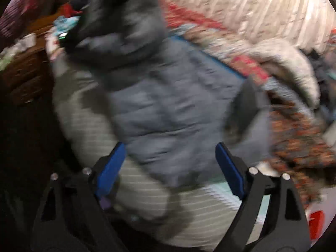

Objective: Fold large clothes

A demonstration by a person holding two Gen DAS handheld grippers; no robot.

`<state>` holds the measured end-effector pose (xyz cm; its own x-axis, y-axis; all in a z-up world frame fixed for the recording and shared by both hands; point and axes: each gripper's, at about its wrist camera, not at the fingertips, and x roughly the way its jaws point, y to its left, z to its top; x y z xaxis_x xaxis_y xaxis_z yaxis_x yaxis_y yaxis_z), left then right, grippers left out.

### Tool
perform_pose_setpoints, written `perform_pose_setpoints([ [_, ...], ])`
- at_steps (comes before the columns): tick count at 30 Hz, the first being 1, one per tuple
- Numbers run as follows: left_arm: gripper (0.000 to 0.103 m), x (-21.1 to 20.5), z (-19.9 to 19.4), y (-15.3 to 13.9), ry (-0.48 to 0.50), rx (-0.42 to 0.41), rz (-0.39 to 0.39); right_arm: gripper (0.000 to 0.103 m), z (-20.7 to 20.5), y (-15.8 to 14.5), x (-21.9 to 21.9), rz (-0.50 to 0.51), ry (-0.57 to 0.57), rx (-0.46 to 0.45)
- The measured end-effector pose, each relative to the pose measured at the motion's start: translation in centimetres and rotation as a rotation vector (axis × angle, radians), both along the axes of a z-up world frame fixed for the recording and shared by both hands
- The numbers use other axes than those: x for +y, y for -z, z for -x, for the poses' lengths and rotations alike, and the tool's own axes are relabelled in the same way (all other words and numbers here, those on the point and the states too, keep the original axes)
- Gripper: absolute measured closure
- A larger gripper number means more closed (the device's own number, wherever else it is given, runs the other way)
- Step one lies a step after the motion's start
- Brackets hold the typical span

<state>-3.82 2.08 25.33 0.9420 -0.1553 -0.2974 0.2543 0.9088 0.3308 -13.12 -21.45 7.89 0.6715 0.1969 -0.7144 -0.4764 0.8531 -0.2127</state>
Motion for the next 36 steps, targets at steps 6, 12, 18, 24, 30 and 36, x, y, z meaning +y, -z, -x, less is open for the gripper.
perform_pose_setpoints([
  [6, 0.035, -0.6, 0.6, -1.5, 0.004, -0.017, -0.003, 0.013, -2.2, 3.4, 4.2, 0.126, 0.029, -0.125],
  [12, 0.035, 0.2, 1.0, -3.3, -0.016, -0.037, 0.021, 0.068, -6.6, 4.3, 1.8, 0.173, 0.226, -0.145],
  [18, 0.034, 1.3, 2.5, -6.7, -0.006, -0.112, 0.052, 0.1, -7.1, -10.2, -4.6, -0.056, 0.362, -0.357],
  [24, 0.033, 4.3, 5.3, -16.0, 0.02, -0.264, 0.192, 0.1, -5.0, -28.1, -9.0, -0.249, 0.377, -0.672],
  [30, 0.033, 5.4, 8.7, -22.9, 0.034, -0.403, 0.197, 0.1, -2.7, -39.5, -9.6, -0.402, 0.319, -0.8],
  [36, 0.033, 5.8, 9.2, -26.6, -0.004, -0.45, 0.147, 0.1, -3.2, -45.4, -9.2, -0.406, 0.276, -0.798],
])
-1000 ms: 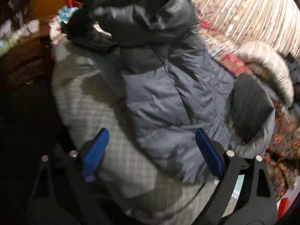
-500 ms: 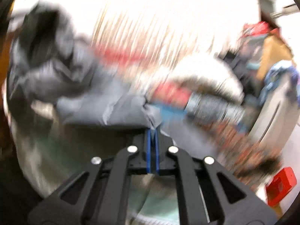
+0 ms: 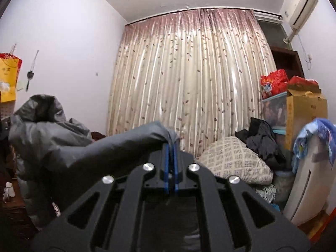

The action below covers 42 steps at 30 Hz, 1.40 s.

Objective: Fold large clothes

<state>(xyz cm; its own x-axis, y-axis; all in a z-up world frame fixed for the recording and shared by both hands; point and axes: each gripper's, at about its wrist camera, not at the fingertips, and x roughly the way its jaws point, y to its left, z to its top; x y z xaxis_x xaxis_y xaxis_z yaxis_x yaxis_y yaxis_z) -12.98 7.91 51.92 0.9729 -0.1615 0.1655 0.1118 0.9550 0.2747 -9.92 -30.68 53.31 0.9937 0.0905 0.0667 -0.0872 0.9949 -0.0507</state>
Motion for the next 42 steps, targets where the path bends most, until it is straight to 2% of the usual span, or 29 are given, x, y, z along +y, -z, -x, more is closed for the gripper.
perform_pose_setpoints([
  [3, 0.033, -0.1, -1.5, -0.5, -0.023, 0.019, -0.012, 0.1, -2.2, -0.5, 0.6, 0.013, 0.005, 0.049],
  [5, 0.033, -0.5, -3.9, 0.2, -0.026, 0.077, -0.023, 0.1, -5.1, 0.2, 0.7, 0.006, 0.006, 0.118],
  [10, 0.033, -1.3, -11.9, 4.1, -0.055, 0.249, -0.054, 0.1, -13.8, 5.5, 0.3, -0.016, 0.042, 0.287],
  [11, 0.033, -1.5, -14.5, 5.6, -0.063, 0.304, -0.055, 0.1, -16.0, 6.9, 0.3, -0.013, 0.059, 0.323],
  [15, 0.033, -2.0, -22.3, 11.0, -0.114, 0.431, -0.067, 0.1, -24.8, 12.6, 0.4, 0.007, 0.116, 0.454],
  [18, 0.034, -2.9, -28.7, 16.4, -0.181, 0.518, -0.082, 0.098, -32.4, 18.9, 0.7, 0.025, 0.173, 0.561],
  [19, 0.036, -3.2, -30.7, 19.1, -0.225, 0.55, -0.093, 0.09, -35.3, 22.6, 0.9, 0.051, 0.232, 0.615],
  [20, 0.037, -3.8, -32.7, 21.9, -0.272, 0.609, -0.117, 0.08, -36.8, 24.8, 0.8, 0.071, 0.283, 0.658],
  [21, 0.037, -4.5, -35.1, 25.8, -0.329, 0.718, -0.17, 0.055, -38.6, 28.8, 0.8, 0.105, 0.368, 0.74],
  [22, 0.037, -5.1, -36.8, 29.2, -0.364, 0.814, -0.209, 0.049, -39.4, 32.3, 0.8, 0.116, 0.397, 0.802],
  [23, 0.037, -5.3, -37.7, 33.3, -0.37, 0.915, -0.221, 0.049, -39.2, 35.0, 0.8, 0.101, 0.394, 0.837],
  [25, 0.037, -5.8, -37.5, 37.5, -0.34, 0.994, -0.231, 0.048, -37.6, 38.2, 1.2, 0.046, 0.335, 0.862],
  [26, 0.037, -6.2, -36.8, 39.4, -0.308, 1.012, -0.262, 0.048, -36.6, 39.2, 1.6, 0.025, 0.299, 0.866],
  [27, 0.037, -6.7, -35.9, 40.4, -0.306, 0.991, -0.302, 0.047, -35.2, 40.3, 2.3, 0.008, 0.249, 0.866],
  [29, 0.037, -7.2, -34.2, 40.8, -0.27, 0.947, -0.349, 0.047, -33.3, 41.9, 3.6, 0.007, 0.16, 0.877],
  [32, 0.039, -6.5, -32.3, 39.8, -0.205, 0.928, -0.346, 0.047, -30.0, 44.0, 6.8, -0.025, -0.024, 0.908],
  [34, 0.041, -6.2, -32.1, 38.4, -0.172, 0.947, -0.337, 0.047, -29.9, 45.5, 9.2, -0.037, -0.119, 0.973],
  [37, 0.041, -5.0, -31.7, 35.9, -0.143, 0.974, -0.279, 0.047, -32.4, 46.5, 11.7, -0.131, -0.223, 1.075],
  [39, 0.041, -3.7, -31.0, 34.4, -0.138, 0.981, -0.254, 0.048, -36.1, 46.5, 13.7, -0.114, -0.2, 1.119],
  [42, 0.041, -0.9, -28.0, 31.0, -0.123, 0.906, -0.209, 0.049, -43.3, 44.1, 16.0, -0.156, -0.181, 1.088],
])
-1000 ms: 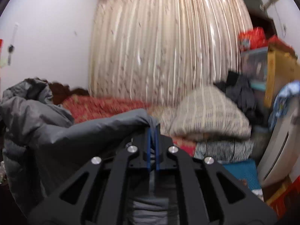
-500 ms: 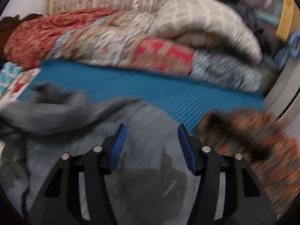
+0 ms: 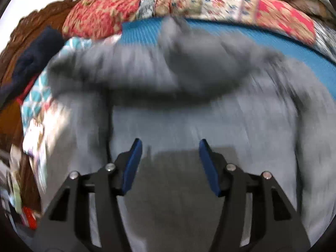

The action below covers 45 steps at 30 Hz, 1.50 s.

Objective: Fold large clothes

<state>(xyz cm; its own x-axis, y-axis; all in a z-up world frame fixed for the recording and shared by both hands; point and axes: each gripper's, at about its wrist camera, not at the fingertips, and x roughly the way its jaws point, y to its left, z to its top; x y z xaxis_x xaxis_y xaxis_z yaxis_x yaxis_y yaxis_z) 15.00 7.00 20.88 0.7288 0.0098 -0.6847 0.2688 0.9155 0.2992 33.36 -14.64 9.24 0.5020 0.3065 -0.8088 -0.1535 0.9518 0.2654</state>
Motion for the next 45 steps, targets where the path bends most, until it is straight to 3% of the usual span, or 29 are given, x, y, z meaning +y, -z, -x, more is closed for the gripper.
perform_pose_setpoints([
  [3, 0.043, 4.3, 5.7, -1.4, -0.034, -0.086, 0.071, 0.045, -7.0, -5.8, 2.0, -0.003, 0.119, -0.175],
  [4, 0.043, 5.4, 7.3, -1.0, -0.037, -0.085, 0.1, 0.031, -8.3, -6.9, 2.6, 0.029, 0.156, -0.209],
  [7, 0.045, 9.1, 12.0, 2.6, -0.065, -0.02, 0.178, 0.026, -9.5, -6.8, 4.5, 0.101, 0.185, -0.175],
  [10, 0.045, 11.4, 14.5, 6.6, -0.11, 0.056, 0.168, 0.026, -4.9, -6.0, 5.6, 0.074, 0.077, -0.214],
  [14, 0.045, 14.1, 16.5, 10.6, -0.202, 0.167, 0.229, 0.026, 5.6, -3.6, 4.1, -0.139, -0.083, -0.16],
  [17, 0.045, 15.3, 17.6, 10.9, -0.247, 0.166, 0.279, 0.026, 14.6, -1.4, 2.5, -0.326, -0.163, -0.074],
  [21, 0.045, 16.3, 18.5, 10.1, -0.273, 0.15, 0.345, 0.029, 21.6, 2.3, 4.4, -0.385, -0.229, 0.082],
  [23, 0.045, 16.2, 18.6, 10.2, -0.274, 0.148, 0.34, 0.034, 23.0, 3.7, 6.7, -0.405, -0.285, 0.132],
  [24, 0.045, 16.2, 18.6, 10.1, -0.275, 0.148, 0.337, 0.042, 23.1, 4.2, 7.7, -0.411, -0.303, 0.153],
  [25, 0.045, 16.0, 18.6, 10.0, -0.275, 0.148, 0.339, 0.065, 23.0, 4.8, 8.8, -0.415, -0.323, 0.183],
  [27, 0.045, 15.8, 19.0, 9.7, -0.272, 0.14, 0.348, 0.101, 21.2, 5.6, 10.7, -0.356, -0.325, 0.252],
  [32, 0.045, 16.8, 19.9, 9.4, -0.283, 0.121, 0.361, 0.102, 11.8, -0.8, 12.2, -0.133, -0.346, 0.112],
  [35, 0.045, 17.6, 19.3, 10.2, -0.318, 0.141, 0.386, 0.102, 4.1, -2.9, 13.5, 0.299, -0.344, 0.01],
  [36, 0.045, 17.9, 19.0, 10.5, -0.331, 0.148, 0.398, 0.102, 1.6, -2.0, 13.7, 0.579, -0.327, -0.037],
  [37, 0.045, 18.0, 18.7, 10.7, -0.338, 0.155, 0.409, 0.097, -0.5, -0.7, 13.0, 0.782, -0.293, -0.033],
  [38, 0.045, 18.0, 18.3, 10.8, -0.339, 0.16, 0.42, 0.094, -1.7, 0.0, 12.3, 0.851, -0.262, 0.0],
  [39, 0.045, 17.8, 18.0, 10.8, -0.334, 0.158, 0.424, 0.086, -3.0, 0.2, 10.7, 0.835, -0.221, 0.04],
  [41, 0.045, 17.4, 17.3, 10.8, -0.311, 0.155, 0.425, 0.06, -3.3, -1.3, 8.5, 0.687, -0.159, 0.006],
  [42, 0.045, 17.2, 16.9, 10.9, -0.301, 0.159, 0.426, 0.037, -3.1, -2.5, 7.6, 0.599, -0.125, -0.033],
  [43, 0.045, 16.8, 16.3, 11.1, -0.289, 0.166, 0.424, 0.03, -2.7, -3.3, 6.7, 0.54, -0.102, -0.059],
  [45, 0.045, 15.6, 14.5, 11.2, -0.255, 0.168, 0.419, 0.03, -2.1, -4.0, 5.8, 0.508, -0.057, -0.089],
])
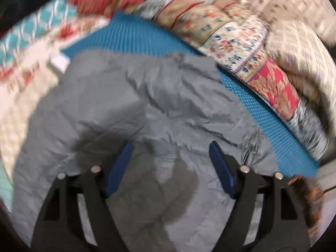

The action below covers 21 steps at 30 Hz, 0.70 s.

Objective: Fold large clothes

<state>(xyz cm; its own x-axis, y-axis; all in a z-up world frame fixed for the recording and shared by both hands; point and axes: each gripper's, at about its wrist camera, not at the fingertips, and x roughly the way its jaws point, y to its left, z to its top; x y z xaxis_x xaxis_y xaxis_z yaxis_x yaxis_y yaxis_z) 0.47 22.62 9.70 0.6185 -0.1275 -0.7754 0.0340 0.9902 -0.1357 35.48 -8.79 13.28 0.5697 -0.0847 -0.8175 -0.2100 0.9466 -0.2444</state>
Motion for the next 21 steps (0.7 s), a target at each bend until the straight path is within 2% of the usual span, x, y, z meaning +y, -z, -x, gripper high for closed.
perform_pose_setpoints([
  [1, 0.045, -0.5, -0.6, 0.0, 0.012, -0.007, 0.002, 0.033, 0.3, -0.9, -0.3, -0.027, 0.012, -0.03],
  [3, 0.045, -2.3, -2.1, -0.2, 0.054, -0.043, 0.018, 0.04, 1.3, -2.1, 0.3, -0.164, -0.034, -0.031],
  [5, 0.045, -3.6, -3.0, -0.1, 0.074, -0.066, 0.029, 0.04, 2.2, -2.2, 1.9, -0.306, -0.1, 0.039],
  [6, 0.045, -4.4, -3.5, 0.2, 0.088, -0.076, 0.044, 0.041, 2.3, -1.5, 3.4, -0.367, -0.131, 0.109],
  [8, 0.045, -5.5, -4.1, 1.0, 0.102, -0.082, 0.066, 0.041, 1.8, 1.1, 6.0, -0.398, -0.153, 0.222],
  [9, 0.045, -6.0, -4.4, 2.0, 0.107, -0.077, 0.073, 0.042, 1.0, 3.4, 8.2, -0.341, -0.149, 0.265],
  [11, 0.045, -6.5, -4.7, 3.6, 0.111, -0.058, 0.072, 0.042, -1.6, 6.5, 11.2, -0.162, -0.122, 0.239],
  [12, 0.045, -6.9, -5.1, 5.0, 0.1, -0.03, 0.055, 0.042, -3.0, 7.5, 12.3, -0.053, -0.121, 0.193],
  [13, 0.045, -7.2, -5.4, 6.3, 0.089, 0.0, 0.033, 0.041, -4.4, 8.5, 14.2, 0.128, -0.133, 0.103],
  [14, 0.045, -7.2, -5.5, 7.1, 0.086, 0.016, 0.019, 0.04, -5.6, 9.5, 15.7, 0.262, -0.142, 0.047],
  [15, 0.045, -7.5, -5.3, 8.3, 0.086, 0.008, -0.003, 0.031, -6.4, 10.2, 16.6, 0.325, -0.139, 0.037],
  [16, 0.045, -7.7, -4.8, 8.6, 0.088, -0.029, -0.021, 0.029, -6.9, 10.6, 17.3, 0.341, -0.137, 0.045],
  [18, 0.045, -7.8, -4.2, 8.8, 0.098, -0.064, -0.05, 0.029, -7.1, 10.2, 18.0, 0.298, -0.154, 0.035],
  [19, 0.045, -7.6, -4.3, 8.7, 0.099, -0.062, -0.04, 0.029, -6.5, 9.6, 17.6, 0.255, -0.171, 0.019],
  [21, 0.045, -7.0, -4.5, 8.8, 0.099, -0.05, -0.003, 0.029, -4.4, 7.7, 15.3, 0.095, -0.186, -0.012],
])
